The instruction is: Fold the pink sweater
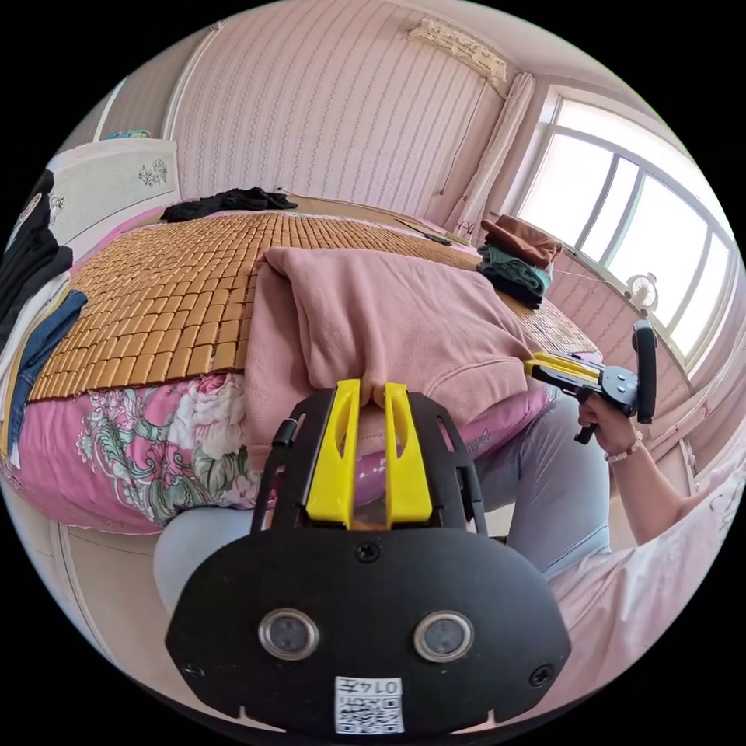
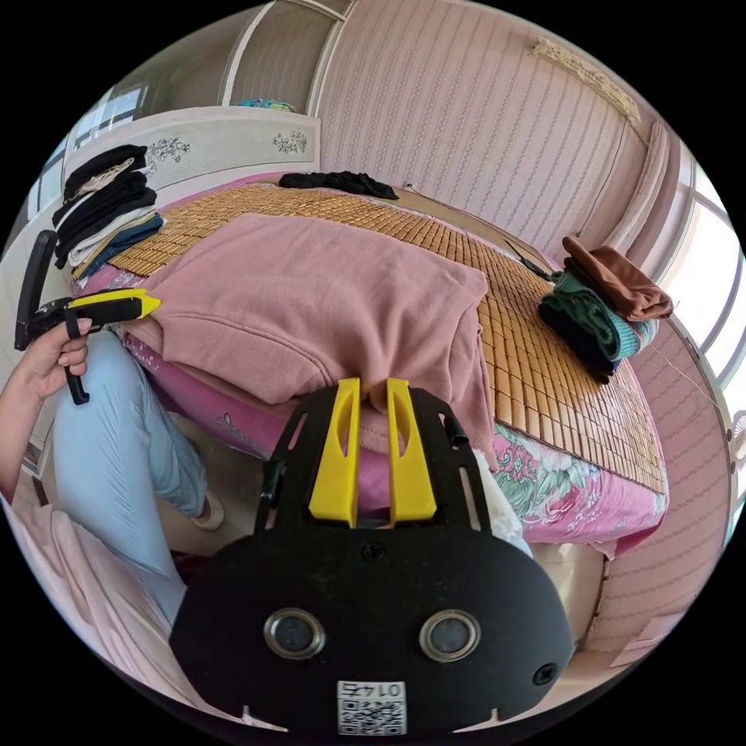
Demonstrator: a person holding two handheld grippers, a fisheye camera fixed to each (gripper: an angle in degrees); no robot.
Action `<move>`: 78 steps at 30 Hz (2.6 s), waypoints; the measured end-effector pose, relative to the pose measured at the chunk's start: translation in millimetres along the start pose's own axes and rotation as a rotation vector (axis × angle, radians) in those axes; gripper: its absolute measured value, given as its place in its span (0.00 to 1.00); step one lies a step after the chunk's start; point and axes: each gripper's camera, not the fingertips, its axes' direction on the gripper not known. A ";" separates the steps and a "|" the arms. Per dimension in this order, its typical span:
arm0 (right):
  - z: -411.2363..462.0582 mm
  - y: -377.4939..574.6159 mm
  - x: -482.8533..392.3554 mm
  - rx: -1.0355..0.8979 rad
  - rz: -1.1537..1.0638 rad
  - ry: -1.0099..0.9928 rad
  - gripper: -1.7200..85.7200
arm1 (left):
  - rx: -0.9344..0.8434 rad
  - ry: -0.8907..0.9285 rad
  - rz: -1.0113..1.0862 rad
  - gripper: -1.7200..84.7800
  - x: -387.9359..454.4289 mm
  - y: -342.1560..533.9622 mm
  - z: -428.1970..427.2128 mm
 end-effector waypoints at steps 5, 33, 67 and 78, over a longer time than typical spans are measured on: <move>-2.2 2.7 1.3 0.007 0.016 -0.008 0.10 | 0.007 0.015 -0.037 0.10 -12.7 -2.2 -13.6; -24.6 5.6 40.3 0.097 0.259 0.002 0.14 | 0.186 0.059 -0.215 0.15 -48.3 8.2 -21.9; 12.6 -78.7 6.7 -0.122 0.000 0.064 0.09 | 0.107 -0.212 0.034 0.08 17.7 40.0 -34.0; 43.4 -246.7 -85.2 -0.003 -0.353 -0.085 0.01 | 0.043 0.021 0.340 0.01 151.9 35.8 85.1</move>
